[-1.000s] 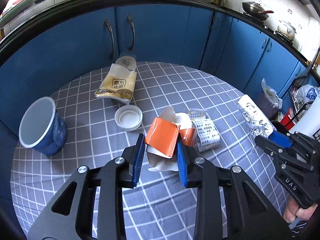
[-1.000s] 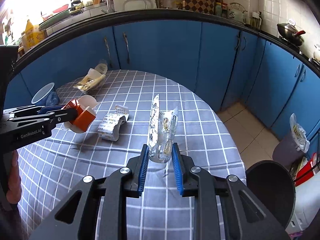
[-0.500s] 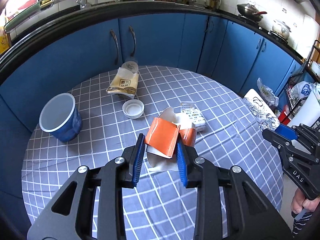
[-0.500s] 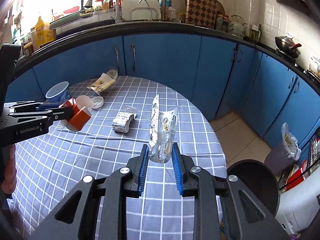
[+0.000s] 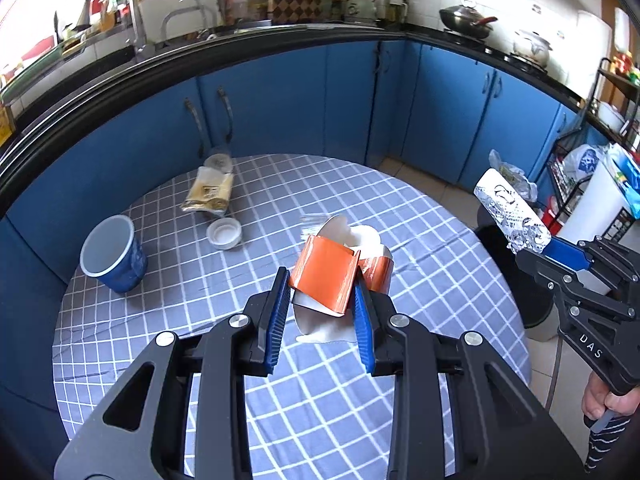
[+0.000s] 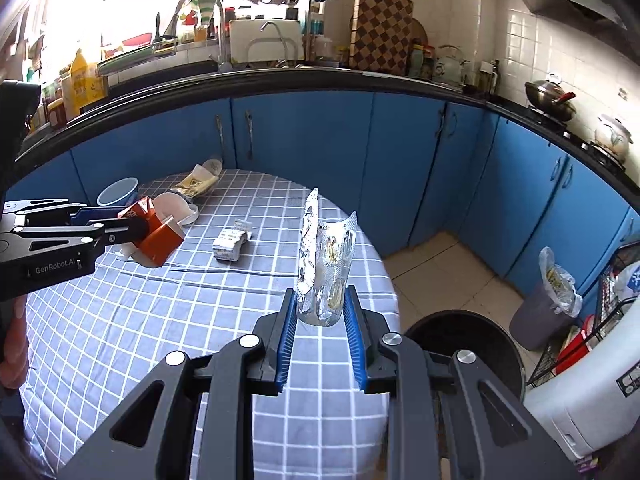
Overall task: Collect trash
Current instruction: 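Carry the paper box and blister pack with both tools over the bin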
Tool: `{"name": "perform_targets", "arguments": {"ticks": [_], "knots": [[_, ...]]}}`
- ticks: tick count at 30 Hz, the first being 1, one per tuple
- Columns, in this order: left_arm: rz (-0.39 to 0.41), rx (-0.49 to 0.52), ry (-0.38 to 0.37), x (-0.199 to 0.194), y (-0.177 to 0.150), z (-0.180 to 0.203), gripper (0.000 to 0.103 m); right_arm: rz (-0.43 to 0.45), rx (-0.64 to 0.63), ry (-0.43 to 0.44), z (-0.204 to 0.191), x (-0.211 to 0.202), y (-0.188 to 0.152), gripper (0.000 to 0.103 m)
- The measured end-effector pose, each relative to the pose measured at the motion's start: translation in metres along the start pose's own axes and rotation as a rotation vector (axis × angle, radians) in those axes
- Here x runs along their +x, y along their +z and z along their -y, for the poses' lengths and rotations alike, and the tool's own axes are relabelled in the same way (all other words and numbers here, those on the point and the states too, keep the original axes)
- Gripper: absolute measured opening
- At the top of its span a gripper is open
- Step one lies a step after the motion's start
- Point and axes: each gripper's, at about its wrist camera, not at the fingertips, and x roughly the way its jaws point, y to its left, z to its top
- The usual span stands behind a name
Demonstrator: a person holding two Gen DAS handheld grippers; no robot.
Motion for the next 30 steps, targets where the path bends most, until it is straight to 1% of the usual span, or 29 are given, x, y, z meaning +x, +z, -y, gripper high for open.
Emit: {"name": "perform_targets", "arguments": {"ticks": [9,14,15,16,19,26,27,30], "knots": [[-0.012,0.086,-0.018,0.003,0.005,0.053,0.031,0.012,0.051,-0.040,0.037,-0.016,-0.015,0.024],[-0.040,0.097,-0.016,0.016,0.010,0.076,0.032,0.014,0.087,-0.058,0.059,-0.020,-0.023,0.024],[-0.042,0.103,-0.022,0.018,0.011,0.080,0.032,0.013,0.095,-0.064,0.065,-0.020,-0.025,0.024],[-0.051,0.119,-0.050,0.022,0.012,0.088,0.032,0.012,0.101,-0.069,0.069,-0.020,-0.027,0.024],[-0.050,0.156,-0.053,0.027,0.012,0.108,0.032,0.004,0.123,-0.085,0.086,-0.018,-0.033,0.024],[-0.068,0.207,-0.138,0.049,0.023,0.157,0.033,-0.020,0.177,-0.104,0.122,-0.009,-0.048,0.024],[-0.069,0.214,-0.146,0.051,0.025,0.163,0.034,-0.023,0.180,-0.106,0.125,-0.008,-0.049,0.026],[-0.063,0.251,-0.164,0.059,0.030,0.184,0.034,-0.033,0.185,-0.117,0.135,-0.002,-0.055,0.026]]}}
